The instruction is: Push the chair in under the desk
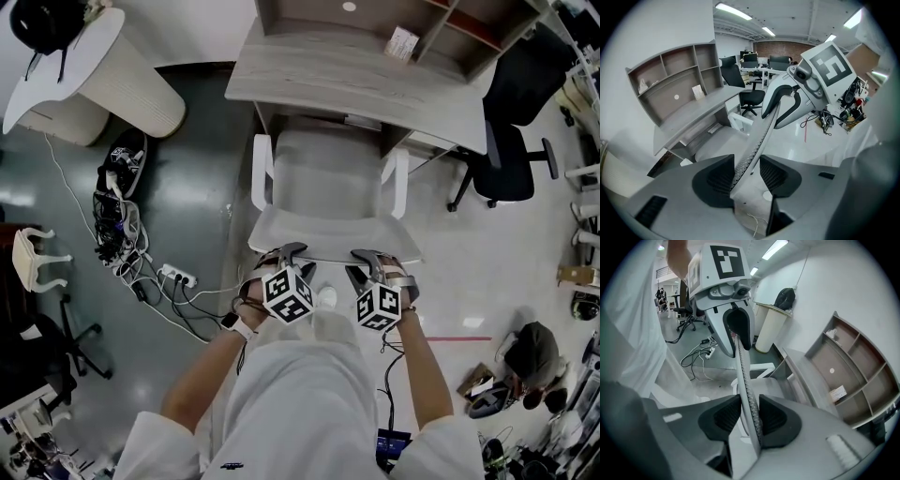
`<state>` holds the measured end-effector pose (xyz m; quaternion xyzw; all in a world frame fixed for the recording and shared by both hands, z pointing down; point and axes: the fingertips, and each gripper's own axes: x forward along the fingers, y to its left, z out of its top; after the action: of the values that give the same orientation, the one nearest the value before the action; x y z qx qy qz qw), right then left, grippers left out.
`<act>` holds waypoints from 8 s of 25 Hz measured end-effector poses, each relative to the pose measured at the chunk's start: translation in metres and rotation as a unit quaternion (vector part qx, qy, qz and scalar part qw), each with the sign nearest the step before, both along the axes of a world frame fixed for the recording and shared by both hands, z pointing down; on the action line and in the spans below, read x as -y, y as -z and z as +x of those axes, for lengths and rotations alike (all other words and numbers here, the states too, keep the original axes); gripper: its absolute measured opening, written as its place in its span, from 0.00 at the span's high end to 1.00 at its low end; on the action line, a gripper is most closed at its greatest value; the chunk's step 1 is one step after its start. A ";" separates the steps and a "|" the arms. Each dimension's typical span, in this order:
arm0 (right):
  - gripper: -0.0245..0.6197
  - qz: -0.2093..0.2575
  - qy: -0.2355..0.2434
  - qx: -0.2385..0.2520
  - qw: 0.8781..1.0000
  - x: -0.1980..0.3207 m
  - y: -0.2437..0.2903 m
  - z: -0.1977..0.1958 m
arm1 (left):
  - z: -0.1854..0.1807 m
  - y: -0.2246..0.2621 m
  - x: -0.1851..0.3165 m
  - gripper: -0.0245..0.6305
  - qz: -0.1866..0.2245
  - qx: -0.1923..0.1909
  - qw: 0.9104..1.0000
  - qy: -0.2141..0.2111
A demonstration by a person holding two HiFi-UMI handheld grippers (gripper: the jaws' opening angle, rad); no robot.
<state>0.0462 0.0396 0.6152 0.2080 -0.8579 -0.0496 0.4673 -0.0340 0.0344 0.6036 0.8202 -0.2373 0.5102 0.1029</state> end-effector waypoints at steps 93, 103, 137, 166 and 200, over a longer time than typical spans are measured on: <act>0.74 0.026 -0.070 -0.045 0.996 0.118 -0.009 -0.020 | -0.022 0.000 0.119 0.70 0.038 -0.014 0.999 -0.032; 0.74 -0.002 -0.070 -0.050 0.996 0.146 -0.011 -0.018 | -0.020 0.000 0.146 0.70 0.042 -0.012 0.999 -0.026; 0.75 0.035 -0.072 -0.065 0.995 0.300 -0.014 -0.004 | -0.006 -0.002 0.302 0.69 0.087 -0.006 0.995 -0.041; 0.62 0.081 -0.068 -0.071 0.992 0.317 -0.003 -0.013 | -0.009 0.023 0.328 0.64 0.114 -0.026 0.993 -0.033; 0.90 0.202 -0.216 0.232 0.927 0.094 0.226 0.013 | -0.052 0.208 0.073 0.80 0.246 -0.233 0.921 0.194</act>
<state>0.0588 -0.0542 0.3897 0.4838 -0.8486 -0.0698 0.2023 -0.0856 -0.0384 0.3953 0.8532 -0.4791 0.2007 0.0474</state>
